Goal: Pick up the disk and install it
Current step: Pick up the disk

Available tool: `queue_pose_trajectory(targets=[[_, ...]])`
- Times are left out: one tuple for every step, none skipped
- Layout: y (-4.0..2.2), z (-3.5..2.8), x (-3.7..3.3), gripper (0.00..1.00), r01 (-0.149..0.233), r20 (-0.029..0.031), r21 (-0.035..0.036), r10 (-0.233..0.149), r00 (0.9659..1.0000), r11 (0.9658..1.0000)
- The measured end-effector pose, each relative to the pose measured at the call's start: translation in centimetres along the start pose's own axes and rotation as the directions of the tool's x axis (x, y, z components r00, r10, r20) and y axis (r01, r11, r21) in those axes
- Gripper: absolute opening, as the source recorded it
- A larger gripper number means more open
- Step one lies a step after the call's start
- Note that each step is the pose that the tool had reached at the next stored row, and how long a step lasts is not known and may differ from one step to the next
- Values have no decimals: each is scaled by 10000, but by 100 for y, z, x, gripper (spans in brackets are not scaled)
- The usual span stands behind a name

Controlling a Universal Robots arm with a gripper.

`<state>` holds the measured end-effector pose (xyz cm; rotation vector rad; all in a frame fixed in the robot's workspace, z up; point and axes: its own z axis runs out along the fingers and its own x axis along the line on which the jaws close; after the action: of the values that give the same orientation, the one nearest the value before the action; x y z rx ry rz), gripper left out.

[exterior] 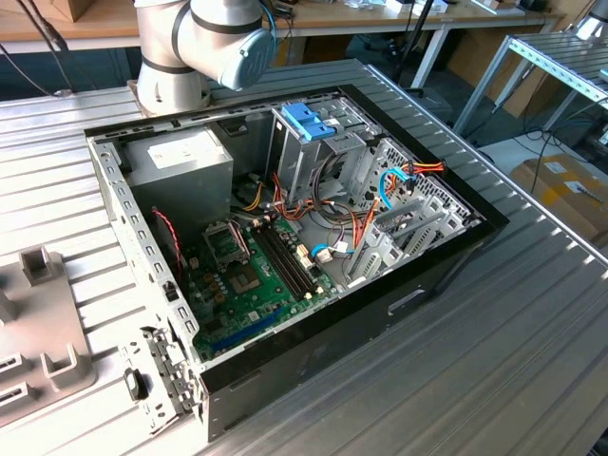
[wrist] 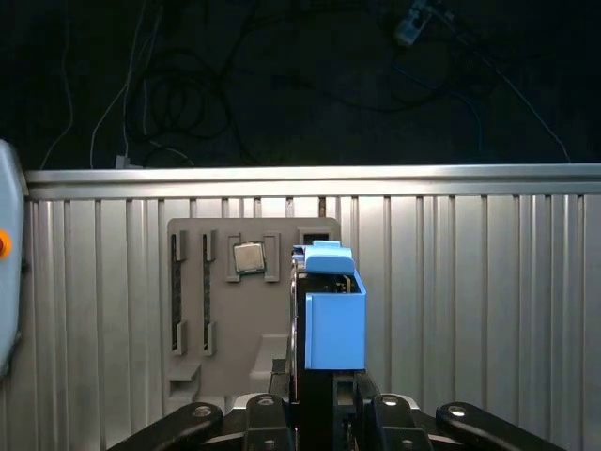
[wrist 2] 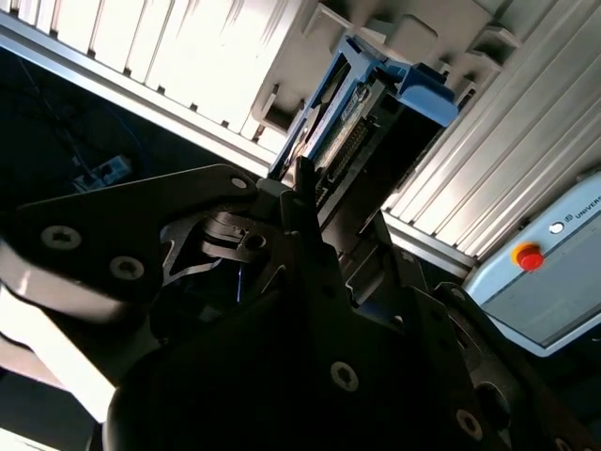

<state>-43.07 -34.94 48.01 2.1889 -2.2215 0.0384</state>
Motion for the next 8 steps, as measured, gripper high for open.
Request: queue_pose_trajectory(targets=[[0,-21,1,35,0,-1,0,0,10000,10000],[0,-30,1,35,0,0,0,0,10000,10000],[0,-42,2,35,0,-1,-1,0,10000,10000],[0,-53,2,35,0,0,0,0,10000,10000],[0,-63,2,35,0,0,0,0,10000,10000],[0,-77,3,35,0,0,0,0,10000,10000],[0,-86,3,35,0,-1,0,0,10000,10000],[0,-96,3,35,0,-1,0,0,10000,10000]])
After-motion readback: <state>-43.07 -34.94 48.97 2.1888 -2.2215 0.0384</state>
